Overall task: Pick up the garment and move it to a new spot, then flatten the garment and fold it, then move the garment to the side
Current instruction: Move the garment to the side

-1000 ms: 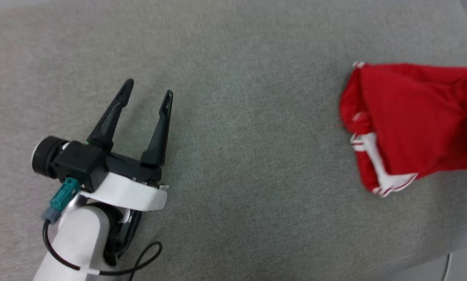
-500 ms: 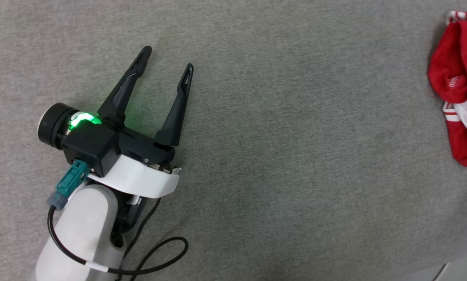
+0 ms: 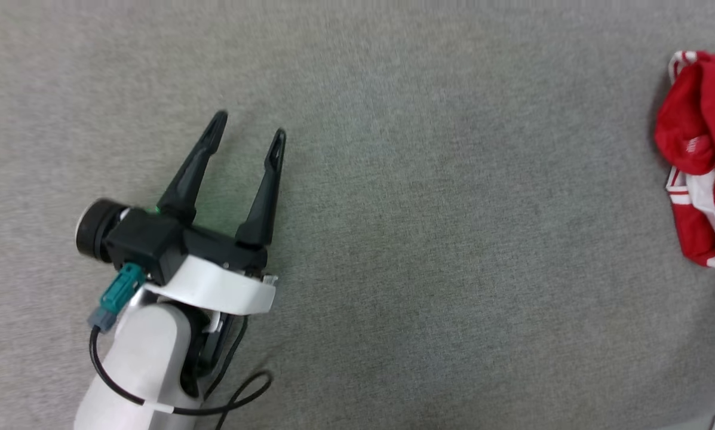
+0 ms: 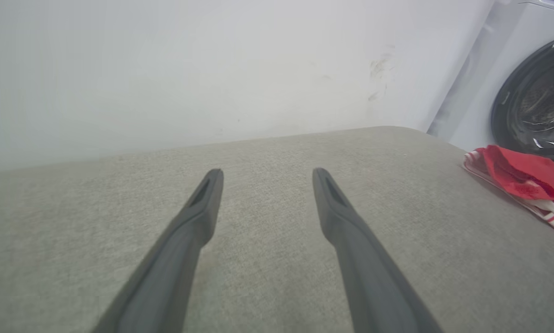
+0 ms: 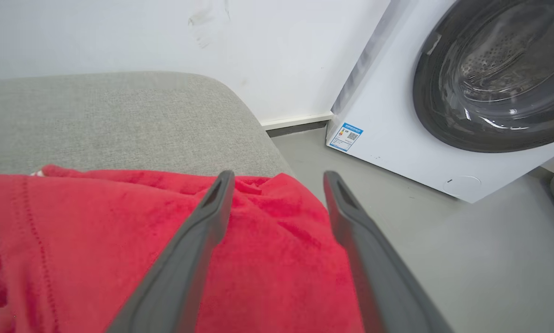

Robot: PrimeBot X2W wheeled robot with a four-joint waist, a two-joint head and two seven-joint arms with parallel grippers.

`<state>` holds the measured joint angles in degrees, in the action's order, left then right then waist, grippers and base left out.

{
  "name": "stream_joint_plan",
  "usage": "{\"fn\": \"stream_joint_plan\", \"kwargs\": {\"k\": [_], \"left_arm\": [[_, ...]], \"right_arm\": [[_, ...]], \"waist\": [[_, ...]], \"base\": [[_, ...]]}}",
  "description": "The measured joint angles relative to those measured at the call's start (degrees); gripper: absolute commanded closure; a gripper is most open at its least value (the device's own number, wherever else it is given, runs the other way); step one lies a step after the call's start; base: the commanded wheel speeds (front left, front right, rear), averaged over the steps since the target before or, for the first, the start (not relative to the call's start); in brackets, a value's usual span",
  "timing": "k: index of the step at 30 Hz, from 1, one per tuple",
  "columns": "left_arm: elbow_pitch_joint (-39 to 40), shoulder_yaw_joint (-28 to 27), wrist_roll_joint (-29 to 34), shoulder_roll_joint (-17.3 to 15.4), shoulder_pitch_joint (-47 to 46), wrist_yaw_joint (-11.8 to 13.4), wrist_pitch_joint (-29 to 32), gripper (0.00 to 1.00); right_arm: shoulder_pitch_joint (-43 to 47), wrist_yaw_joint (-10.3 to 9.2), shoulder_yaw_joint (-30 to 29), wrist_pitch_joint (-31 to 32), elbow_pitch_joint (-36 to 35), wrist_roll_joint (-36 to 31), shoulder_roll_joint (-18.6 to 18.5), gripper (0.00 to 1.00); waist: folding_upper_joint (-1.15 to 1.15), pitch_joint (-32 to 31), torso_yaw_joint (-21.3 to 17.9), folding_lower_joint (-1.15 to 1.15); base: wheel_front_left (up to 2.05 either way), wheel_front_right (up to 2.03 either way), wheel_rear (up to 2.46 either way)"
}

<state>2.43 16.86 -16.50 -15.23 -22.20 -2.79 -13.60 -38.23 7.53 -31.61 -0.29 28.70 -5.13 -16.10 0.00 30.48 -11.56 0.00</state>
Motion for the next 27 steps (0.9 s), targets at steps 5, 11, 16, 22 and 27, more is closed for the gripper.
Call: {"fn": "stream_joint_plan", "kwargs": {"k": [5, 11, 16, 22, 27], "left_arm": [[-1.70, -1.01, -1.08, 1.14, 3.75, 1.54, -0.71, 0.00], [-2.83, -1.91, -2.42, 2.75, 7.79, 2.88, -1.14, 0.00], [-4.72, -2.82, -3.54, 3.48, 10.41, 3.26, -1.29, 0.00], [-7.49, -4.83, -4.11, 3.66, 12.84, 3.54, -1.33, 0.00], [-8.91, -6.90, -4.24, 3.72, 14.94, 4.14, -1.41, 0.00]], "right_arm": [[5.78, 0.00, 1.90, -3.75, -3.20, 2.74, 3.16, 0.00], [13.64, 0.00, 4.97, -6.17, -8.90, 6.25, 7.21, 0.00], [19.80, -0.01, 8.72, -6.21, -13.43, 9.43, 9.98, 0.00], [26.38, 0.00, 14.80, -5.39, -17.56, 12.13, 12.25, 0.00], [31.60, -0.01, 18.75, -4.61, -20.46, 13.74, 12.84, 0.00]], "waist": [[0.00, -4.63, 1.04, -0.01], [0.00, -10.22, 2.93, -0.02], [0.00, -14.45, 4.98, -0.02], [0.00, -19.10, 7.36, -0.02], [0.00, -23.01, 9.04, -0.02]], "base": [[0.00, 0.00, 0.00], [0.00, 0.00, 0.00], [0.00, 0.00, 0.00], [0.00, 0.00, 0.00], [0.00, 0.00, 0.00]]}}
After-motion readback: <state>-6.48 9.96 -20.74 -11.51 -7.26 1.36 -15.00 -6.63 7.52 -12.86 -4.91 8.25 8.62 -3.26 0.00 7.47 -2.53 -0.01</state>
